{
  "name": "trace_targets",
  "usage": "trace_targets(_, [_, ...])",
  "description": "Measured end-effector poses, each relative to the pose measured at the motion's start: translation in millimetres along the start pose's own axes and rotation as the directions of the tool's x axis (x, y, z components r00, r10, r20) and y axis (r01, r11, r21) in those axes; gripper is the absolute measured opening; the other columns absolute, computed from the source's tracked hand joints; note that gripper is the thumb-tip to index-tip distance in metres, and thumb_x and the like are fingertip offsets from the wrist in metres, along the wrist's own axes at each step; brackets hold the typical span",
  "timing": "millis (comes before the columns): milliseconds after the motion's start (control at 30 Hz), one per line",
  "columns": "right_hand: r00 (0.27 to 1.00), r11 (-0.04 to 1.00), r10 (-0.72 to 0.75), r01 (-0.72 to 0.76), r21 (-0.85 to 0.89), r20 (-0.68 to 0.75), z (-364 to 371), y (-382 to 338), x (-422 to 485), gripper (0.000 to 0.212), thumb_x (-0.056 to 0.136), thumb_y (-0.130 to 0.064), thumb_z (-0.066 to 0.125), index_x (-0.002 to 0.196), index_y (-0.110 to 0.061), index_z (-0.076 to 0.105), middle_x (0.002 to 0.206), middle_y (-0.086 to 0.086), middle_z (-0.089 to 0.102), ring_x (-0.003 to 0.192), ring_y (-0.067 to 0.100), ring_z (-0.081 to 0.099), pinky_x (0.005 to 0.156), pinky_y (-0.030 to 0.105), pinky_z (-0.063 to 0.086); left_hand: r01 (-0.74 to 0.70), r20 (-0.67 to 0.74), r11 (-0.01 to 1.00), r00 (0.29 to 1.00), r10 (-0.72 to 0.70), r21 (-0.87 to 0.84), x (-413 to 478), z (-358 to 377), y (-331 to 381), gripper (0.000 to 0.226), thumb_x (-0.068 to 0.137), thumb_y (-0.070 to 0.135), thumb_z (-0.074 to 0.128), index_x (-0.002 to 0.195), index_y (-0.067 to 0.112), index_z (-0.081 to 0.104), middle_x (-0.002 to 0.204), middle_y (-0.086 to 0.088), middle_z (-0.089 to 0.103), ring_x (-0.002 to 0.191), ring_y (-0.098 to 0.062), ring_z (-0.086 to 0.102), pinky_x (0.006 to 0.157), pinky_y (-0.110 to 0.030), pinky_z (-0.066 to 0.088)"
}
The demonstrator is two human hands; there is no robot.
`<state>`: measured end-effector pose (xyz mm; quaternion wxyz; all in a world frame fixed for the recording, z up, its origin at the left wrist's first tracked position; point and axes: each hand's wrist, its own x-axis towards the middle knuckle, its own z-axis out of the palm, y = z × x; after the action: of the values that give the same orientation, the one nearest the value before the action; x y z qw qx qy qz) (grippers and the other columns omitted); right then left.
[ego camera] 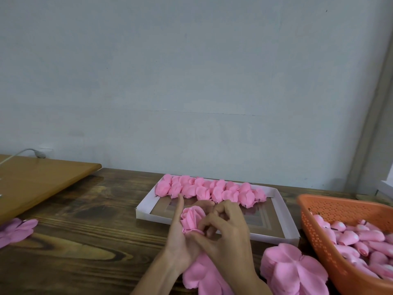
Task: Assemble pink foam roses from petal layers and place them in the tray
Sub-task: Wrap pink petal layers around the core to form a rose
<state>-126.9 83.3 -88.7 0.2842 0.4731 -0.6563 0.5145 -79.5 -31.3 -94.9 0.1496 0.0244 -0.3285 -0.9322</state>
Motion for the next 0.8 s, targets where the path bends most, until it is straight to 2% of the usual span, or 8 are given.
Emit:
trace_targets(167, [0.999,1.000,-0.004,0.003,0.013,0.034,-1,1,0,0.026,0.067,-0.049,0.084,0.071,-0.028,0.068,0.098,-0.019,0.040,0.092,0.015,0.055,0.059,0.031,0.053,0.009,0.014,0.998,1.000,-0.010,0.055,0,2,1,0.065,0.090,0.062,0.058,0.104,0.001,0.079,0.095,-0.022,0.071,0.083,-0.033,0.073,0.075,-0.041,0.063])
trace_targets(300, [0.997,1.000,0.009,-0.011,0.029,0.076,-2,0,1,0.027,0.065,-0.048,0.086,0.075,-0.029,0.068,0.099,-0.021,0.041,0.092,0.013,0.054,0.061,0.029,0.054,0.018,0.014,0.999,1.000,-0.019,0.045,-2,5,2,0.065,0.093,0.060,0.056,0.114,0.003,0.078,0.101,-0.024,0.072,0.088,-0.033,0.072,0.077,-0.041,0.061])
trace_targets(400, [0.992,0.995,0.052,-0.061,0.084,0.111,-9,-1,6,0.040,0.061,-0.049,0.090,0.092,-0.036,0.069,0.102,-0.017,0.051,0.098,0.011,0.057,0.072,0.022,0.051,0.013,-0.001,1.000,1.000,-0.013,0.006,-3,7,2,0.060,0.090,0.056,0.061,0.108,0.002,0.078,0.088,-0.019,0.066,0.080,-0.027,0.065,0.074,-0.039,0.054])
trace_targets(500, [0.985,0.985,0.076,-0.099,0.143,0.155,-17,1,11,0.048,0.062,-0.053,0.093,0.102,-0.040,0.070,0.109,-0.009,0.060,0.107,0.011,0.058,0.079,0.012,0.046,0.015,0.006,0.997,1.000,-0.014,-0.073,-4,9,3,0.053,0.085,0.051,0.068,0.094,0.000,0.078,0.072,-0.013,0.063,0.062,-0.022,0.065,0.062,-0.033,0.060])
trace_targets(633, [0.977,0.993,0.068,-0.085,0.077,0.202,-20,3,12,0.042,0.066,-0.053,0.091,0.096,-0.037,0.067,0.116,-0.020,0.065,0.114,0.013,0.058,0.086,0.018,0.045,0.048,0.007,0.997,0.999,-0.048,-0.062,-5,8,3,0.051,0.082,0.051,0.072,0.091,0.001,0.077,0.068,-0.012,0.060,0.058,-0.021,0.063,0.055,-0.029,0.058])
trace_targets(700, [0.979,0.995,0.066,-0.079,0.061,0.195,-21,3,12,0.037,0.068,-0.054,0.088,0.092,-0.036,0.066,0.111,-0.026,0.064,0.110,0.011,0.058,0.088,0.017,0.043,0.043,0.003,0.999,0.999,-0.043,-0.034,-3,4,3,0.053,0.088,0.053,0.068,0.098,0.001,0.075,0.072,-0.014,0.061,0.060,-0.022,0.063,0.052,-0.030,0.057])
trace_targets(800, [0.977,0.994,0.082,-0.093,0.050,0.197,-23,5,13,0.031,0.070,-0.048,0.088,0.087,-0.037,0.065,0.105,-0.022,0.067,0.103,0.011,0.058,0.085,0.019,0.042,0.027,0.012,1.000,1.000,-0.027,0.010,-1,0,2,0.056,0.095,0.056,0.060,0.108,0.004,0.076,0.079,-0.015,0.062,0.066,-0.023,0.064,0.053,-0.031,0.057])
